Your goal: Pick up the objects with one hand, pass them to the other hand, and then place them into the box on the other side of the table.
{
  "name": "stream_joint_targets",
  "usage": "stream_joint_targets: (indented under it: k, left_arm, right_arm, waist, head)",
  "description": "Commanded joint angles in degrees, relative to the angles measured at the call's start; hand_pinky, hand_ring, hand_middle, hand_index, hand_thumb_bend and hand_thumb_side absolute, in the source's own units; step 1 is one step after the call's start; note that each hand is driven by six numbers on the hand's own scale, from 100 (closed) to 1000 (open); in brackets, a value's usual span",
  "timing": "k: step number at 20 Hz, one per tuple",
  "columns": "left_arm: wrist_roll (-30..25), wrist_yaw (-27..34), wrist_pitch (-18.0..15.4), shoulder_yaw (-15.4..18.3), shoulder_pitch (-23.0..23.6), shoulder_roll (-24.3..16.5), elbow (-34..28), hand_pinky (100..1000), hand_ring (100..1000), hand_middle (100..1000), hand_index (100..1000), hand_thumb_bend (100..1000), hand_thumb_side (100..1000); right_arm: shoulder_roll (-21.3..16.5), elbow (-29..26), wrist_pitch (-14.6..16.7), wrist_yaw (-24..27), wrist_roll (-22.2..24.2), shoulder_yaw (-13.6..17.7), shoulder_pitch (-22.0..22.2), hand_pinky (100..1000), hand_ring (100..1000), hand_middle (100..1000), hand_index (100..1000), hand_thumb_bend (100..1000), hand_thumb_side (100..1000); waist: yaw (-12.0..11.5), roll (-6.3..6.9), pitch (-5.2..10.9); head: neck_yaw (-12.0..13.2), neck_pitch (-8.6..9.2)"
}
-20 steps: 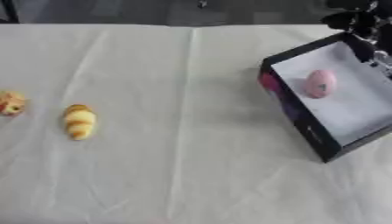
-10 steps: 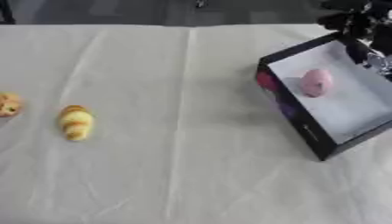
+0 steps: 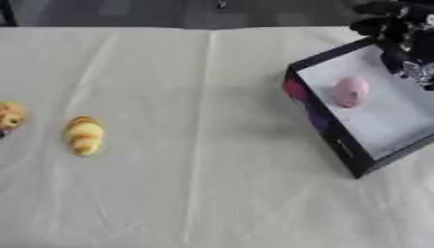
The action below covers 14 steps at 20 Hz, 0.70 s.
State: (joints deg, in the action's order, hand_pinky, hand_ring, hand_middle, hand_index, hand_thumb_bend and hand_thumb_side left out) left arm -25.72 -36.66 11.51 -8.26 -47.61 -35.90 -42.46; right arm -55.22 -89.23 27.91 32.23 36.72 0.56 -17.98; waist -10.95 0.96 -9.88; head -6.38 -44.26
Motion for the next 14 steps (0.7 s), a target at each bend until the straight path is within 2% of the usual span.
stream_joint_targets:
  k: [1, 5, 9, 11, 14]
  left_arm:
    - [1.3, -0.3, 0.4, 1.0, -1.8, -0.6, 0.1, 872, 832, 742, 748, 619, 251]
    - [2.2, -1.1, 0.8, 1.4, -2.6, 0.7, 1.4, 870, 831, 737, 724, 536, 230]
    - [2.3, -1.7, 0.7, 1.6, -3.0, 1.4, 2.4, 869, 828, 724, 671, 364, 156]
    - [2.0, -1.8, 0.7, 1.5, -3.1, 1.5, 2.5, 864, 823, 714, 642, 289, 146]
    - [1.8, -2.1, 0.9, 1.3, -3.2, 1.3, 2.1, 857, 814, 700, 617, 256, 120]
  right_arm:
    - [-1.3, 0.1, 0.7, -0.6, 0.3, 0.4, -0.8, 1000, 963, 1000, 1000, 100, 289]
    - [-1.0, 0.4, 0.7, -1.0, 0.4, 0.3, -0.9, 1000, 963, 1000, 1000, 100, 292]
    - [-0.9, 0.6, 0.8, -1.3, 0.6, 0.3, -0.9, 1000, 963, 1000, 1000, 100, 288]
    - [-0.8, 0.8, 0.8, -1.5, 0.6, 0.2, -0.9, 1000, 964, 1000, 1000, 100, 287]
    - [-0.8, 0.9, 0.7, -1.6, 0.7, 0.2, -0.9, 1000, 964, 1000, 1000, 100, 286]
  waist:
    - [0.1, -0.02, 1.32]
    - [0.2, -0.08, 1.26]
    - [0.4, -0.07, 1.20]
    - [0.4, -0.03, 1.18]
    - [0.4, 0.02, 1.20]
  head:
    - [0.3, 0.14]
    - [0.5, 0.14]
    - [0.6, 0.14]
    - [0.6, 0.14]
    - [0.6, 0.14]
